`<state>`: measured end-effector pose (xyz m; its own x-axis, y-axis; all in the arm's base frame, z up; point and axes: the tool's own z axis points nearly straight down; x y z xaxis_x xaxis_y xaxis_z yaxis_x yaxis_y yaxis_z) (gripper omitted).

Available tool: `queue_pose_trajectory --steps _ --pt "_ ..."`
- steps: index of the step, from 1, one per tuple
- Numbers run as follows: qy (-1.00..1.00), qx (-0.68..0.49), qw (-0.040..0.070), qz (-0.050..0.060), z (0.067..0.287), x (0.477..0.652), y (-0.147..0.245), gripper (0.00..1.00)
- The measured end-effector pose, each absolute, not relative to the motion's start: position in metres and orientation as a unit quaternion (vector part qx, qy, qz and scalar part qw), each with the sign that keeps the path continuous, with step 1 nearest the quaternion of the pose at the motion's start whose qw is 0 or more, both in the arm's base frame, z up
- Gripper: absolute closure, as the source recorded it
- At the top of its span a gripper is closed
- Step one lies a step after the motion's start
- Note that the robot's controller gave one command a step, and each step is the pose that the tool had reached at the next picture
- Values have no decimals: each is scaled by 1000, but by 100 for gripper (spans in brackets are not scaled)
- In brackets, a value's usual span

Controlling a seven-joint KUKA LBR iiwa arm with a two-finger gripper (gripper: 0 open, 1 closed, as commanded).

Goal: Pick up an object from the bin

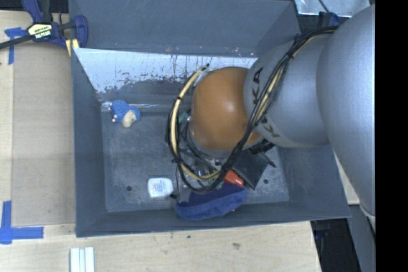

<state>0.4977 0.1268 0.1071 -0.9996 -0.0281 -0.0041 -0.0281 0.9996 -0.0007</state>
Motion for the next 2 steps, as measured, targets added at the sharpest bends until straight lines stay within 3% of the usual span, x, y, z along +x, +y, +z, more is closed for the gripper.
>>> queue_pose_trajectory --steps 1,2 --pt "995 -102 -1 0 70 491 184 0" --pt "958 -285 2 -1 71 489 148 0"
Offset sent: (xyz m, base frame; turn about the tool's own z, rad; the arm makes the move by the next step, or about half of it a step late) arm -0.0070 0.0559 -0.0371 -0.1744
